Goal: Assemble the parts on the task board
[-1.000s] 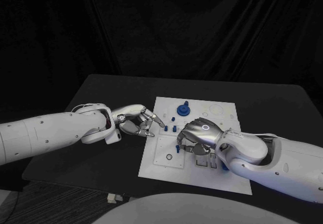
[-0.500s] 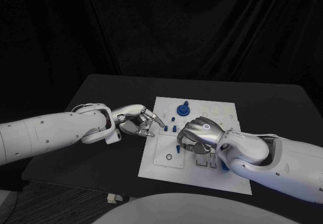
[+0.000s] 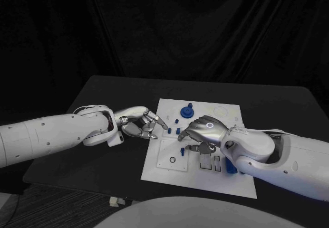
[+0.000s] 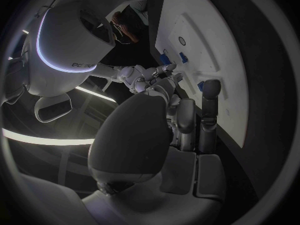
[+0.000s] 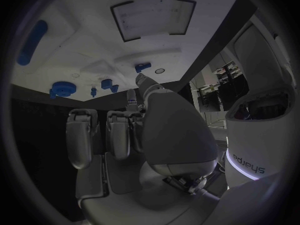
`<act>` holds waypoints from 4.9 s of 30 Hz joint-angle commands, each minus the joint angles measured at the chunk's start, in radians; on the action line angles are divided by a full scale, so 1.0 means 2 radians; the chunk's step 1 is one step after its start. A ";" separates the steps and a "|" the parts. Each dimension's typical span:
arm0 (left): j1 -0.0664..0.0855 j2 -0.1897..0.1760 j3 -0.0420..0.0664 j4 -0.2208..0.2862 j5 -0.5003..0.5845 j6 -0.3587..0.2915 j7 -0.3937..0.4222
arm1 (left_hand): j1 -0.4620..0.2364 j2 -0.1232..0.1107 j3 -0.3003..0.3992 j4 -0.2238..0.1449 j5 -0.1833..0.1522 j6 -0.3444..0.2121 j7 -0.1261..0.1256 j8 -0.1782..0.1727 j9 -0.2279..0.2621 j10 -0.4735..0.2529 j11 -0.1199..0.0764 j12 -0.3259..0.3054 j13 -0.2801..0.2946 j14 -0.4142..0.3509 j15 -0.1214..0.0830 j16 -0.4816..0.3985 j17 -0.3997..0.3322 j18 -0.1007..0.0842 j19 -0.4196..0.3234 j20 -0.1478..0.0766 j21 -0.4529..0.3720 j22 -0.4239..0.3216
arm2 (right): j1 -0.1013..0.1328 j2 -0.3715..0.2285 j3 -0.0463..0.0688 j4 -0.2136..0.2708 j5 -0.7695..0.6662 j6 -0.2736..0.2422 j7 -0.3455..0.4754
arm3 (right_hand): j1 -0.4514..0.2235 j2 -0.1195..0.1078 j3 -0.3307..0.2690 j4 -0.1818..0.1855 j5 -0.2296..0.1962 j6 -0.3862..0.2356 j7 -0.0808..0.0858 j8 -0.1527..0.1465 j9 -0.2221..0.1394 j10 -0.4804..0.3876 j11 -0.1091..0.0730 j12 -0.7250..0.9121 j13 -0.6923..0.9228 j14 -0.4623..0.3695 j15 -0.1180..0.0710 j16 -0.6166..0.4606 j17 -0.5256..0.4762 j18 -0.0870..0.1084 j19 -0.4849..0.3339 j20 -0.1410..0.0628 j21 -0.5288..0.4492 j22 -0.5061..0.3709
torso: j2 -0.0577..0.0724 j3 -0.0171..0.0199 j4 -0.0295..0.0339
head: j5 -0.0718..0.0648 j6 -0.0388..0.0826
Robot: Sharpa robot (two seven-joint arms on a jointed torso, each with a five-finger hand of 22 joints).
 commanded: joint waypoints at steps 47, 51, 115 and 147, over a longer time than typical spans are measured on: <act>-0.001 0.002 0.000 0.000 0.004 0.007 0.007 | -0.002 0.003 0.005 0.000 0.004 0.000 0.000 0.003 0.001 0.007 0.000 0.003 -0.014 0.000 0.001 0.002 0.000 0.006 -0.004 0.000 0.002 0.031 | -0.003 0.031 0.000 -0.031 -0.006 0.037 0.022 | 0.025 0.006 0.011 0.002 0.040 0.001 -0.013 0.000 -0.032 0.052 -0.013 0.002 0.131 0.052 -0.013 0.002 0.132 -0.006 0.040 -0.014 0.001 0.125 | 0.000 0.0001 -0.0001 | 0.001 0.000; -0.001 0.003 0.000 0.000 0.004 0.008 0.007 | -0.002 0.003 0.005 0.000 0.004 0.000 0.000 0.003 0.001 0.007 0.000 0.003 -0.014 0.000 0.001 0.002 0.000 0.006 -0.004 0.000 0.002 0.031 | -0.003 0.033 0.000 -0.032 -0.006 0.040 0.023 | 0.026 0.006 0.011 0.000 0.039 0.006 -0.012 0.002 -0.033 0.052 -0.013 0.002 0.131 0.052 -0.013 0.002 0.132 -0.006 0.040 -0.014 0.001 0.125 | 0.000 0.0002 -0.0003 | 0.001 0.000; -0.001 0.005 0.000 -0.002 0.004 0.013 0.006 | -0.005 0.006 0.009 0.002 0.011 -0.001 0.001 0.003 0.000 0.006 0.000 0.001 -0.016 -0.001 0.002 0.001 -0.001 0.007 -0.006 0.000 0.001 0.031 | -0.006 0.012 0.000 -0.018 -0.006 0.023 0.005 | 0.019 0.004 0.024 -0.019 0.006 0.099 -0.006 0.055 0.006 0.052 -0.009 0.002 0.131 0.052 -0.010 0.002 0.132 -0.006 0.038 -0.012 -0.003 0.123 | 0.000 0.0001 -0.0002 | 0.003 0.000; -0.001 0.007 0.000 -0.004 0.004 0.024 -0.001 | -0.009 0.007 0.014 0.003 0.015 0.011 0.012 0.011 0.003 0.014 -0.001 0.006 -0.012 -0.002 0.002 0.001 -0.001 0.007 -0.008 0.001 0.002 0.031 | -0.003 0.001 0.000 -0.017 -0.009 -0.027 -0.001 | 0.017 -0.006 0.029 -0.015 0.011 0.016 -0.015 0.008 0.004 0.052 -0.012 0.002 0.131 0.052 -0.011 0.002 0.132 -0.004 0.034 -0.012 -0.009 0.121 | 0.000 0.0001 -0.0005 | 0.006 0.000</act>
